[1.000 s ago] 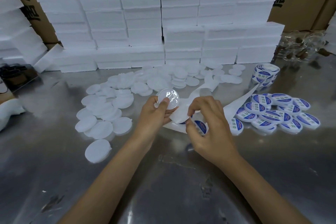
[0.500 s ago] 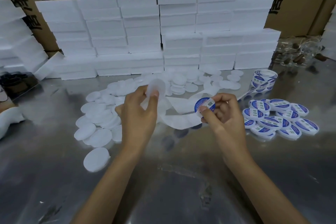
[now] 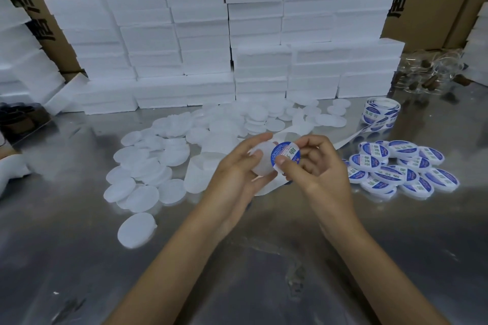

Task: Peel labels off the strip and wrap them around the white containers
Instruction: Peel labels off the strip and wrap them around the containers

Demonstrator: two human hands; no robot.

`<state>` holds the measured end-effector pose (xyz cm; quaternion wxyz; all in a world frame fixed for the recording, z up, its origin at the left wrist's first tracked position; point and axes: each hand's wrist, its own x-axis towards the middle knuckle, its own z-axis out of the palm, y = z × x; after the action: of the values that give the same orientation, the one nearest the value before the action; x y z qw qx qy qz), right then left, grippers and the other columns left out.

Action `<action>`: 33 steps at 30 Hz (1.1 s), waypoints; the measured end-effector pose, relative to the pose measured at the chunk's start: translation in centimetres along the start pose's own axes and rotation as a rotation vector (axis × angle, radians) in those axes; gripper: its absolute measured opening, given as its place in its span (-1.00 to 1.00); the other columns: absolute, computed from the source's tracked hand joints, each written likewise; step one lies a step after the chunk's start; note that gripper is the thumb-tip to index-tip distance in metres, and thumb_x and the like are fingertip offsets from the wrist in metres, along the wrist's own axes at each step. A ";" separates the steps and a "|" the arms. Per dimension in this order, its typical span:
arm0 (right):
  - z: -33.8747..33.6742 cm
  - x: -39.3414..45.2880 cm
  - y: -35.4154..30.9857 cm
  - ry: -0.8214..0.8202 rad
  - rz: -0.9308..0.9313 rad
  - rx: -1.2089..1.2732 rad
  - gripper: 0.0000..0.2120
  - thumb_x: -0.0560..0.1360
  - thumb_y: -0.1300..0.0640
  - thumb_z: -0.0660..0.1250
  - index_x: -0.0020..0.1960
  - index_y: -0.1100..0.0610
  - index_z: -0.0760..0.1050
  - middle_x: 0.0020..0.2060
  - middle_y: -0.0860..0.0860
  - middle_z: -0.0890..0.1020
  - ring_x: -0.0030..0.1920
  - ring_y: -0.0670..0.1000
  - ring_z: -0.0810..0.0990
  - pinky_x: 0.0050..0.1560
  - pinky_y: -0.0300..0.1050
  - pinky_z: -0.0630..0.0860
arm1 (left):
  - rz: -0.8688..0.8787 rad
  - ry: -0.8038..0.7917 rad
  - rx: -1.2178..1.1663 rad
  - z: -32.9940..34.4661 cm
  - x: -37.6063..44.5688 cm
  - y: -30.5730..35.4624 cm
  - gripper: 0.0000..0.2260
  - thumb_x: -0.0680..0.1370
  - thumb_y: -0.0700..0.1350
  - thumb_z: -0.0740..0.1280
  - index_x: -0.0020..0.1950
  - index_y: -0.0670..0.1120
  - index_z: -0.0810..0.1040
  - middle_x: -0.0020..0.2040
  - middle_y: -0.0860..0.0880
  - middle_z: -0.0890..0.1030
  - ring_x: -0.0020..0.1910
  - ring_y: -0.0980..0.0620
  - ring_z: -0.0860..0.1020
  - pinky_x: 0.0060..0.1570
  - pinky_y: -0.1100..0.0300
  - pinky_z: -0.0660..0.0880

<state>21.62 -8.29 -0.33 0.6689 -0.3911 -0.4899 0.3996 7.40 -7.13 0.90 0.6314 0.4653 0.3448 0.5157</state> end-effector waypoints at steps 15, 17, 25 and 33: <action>0.4 -0.2 1.0 -0.011 -0.060 -0.191 -0.67 0.40 0.30 0.53 -0.05 -0.02 0.47 -0.22 -0.14 0.63 -0.25 -0.09 0.59 -0.23 -0.22 0.51 | -0.046 -0.083 -0.174 0.4 0.0 -1.0 -0.69 0.70 -0.17 0.09 0.37 -0.14 0.51 0.27 -0.19 0.62 0.21 -0.10 0.62 0.40 -0.11 0.43; 0.3 -0.2 1.1 -0.020 -0.065 -0.204 -0.67 0.40 0.28 0.53 -0.04 -0.03 0.47 -0.21 -0.15 0.63 -0.24 -0.09 0.60 -0.23 -0.25 0.50 | -0.044 -0.079 -0.156 0.5 0.0 -1.1 -0.69 0.70 -0.18 0.09 0.38 -0.16 0.50 0.31 -0.20 0.60 0.25 -0.14 0.59 0.42 -0.13 0.39; 0.2 -0.2 1.5 -0.018 -0.049 -0.194 -0.70 0.41 0.20 0.54 -0.02 -0.06 0.49 -0.17 -0.16 0.64 -0.28 -0.07 0.65 -0.23 -0.31 0.54 | 0.025 -0.095 -0.013 0.7 -0.1 -1.1 -0.69 0.71 -0.18 0.10 0.38 -0.09 0.52 0.15 -0.07 0.66 0.13 -0.03 0.62 0.25 0.12 0.54; 0.4 -0.7 1.7 0.022 -0.056 -0.343 -0.70 0.42 0.08 0.52 0.06 -0.08 0.48 -0.10 -0.19 0.62 -0.22 -0.06 0.67 -0.22 -0.17 0.61 | 0.037 -0.079 0.018 0.4 -0.1 -1.3 -0.70 0.71 -0.19 0.11 0.36 -0.07 0.54 0.19 -0.08 0.66 0.16 -0.04 0.62 0.24 0.14 0.55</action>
<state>20.86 -8.24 -1.99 0.6085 -0.4904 -0.5540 0.2870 8.18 -7.39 -0.20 0.6306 0.4973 0.3155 0.5055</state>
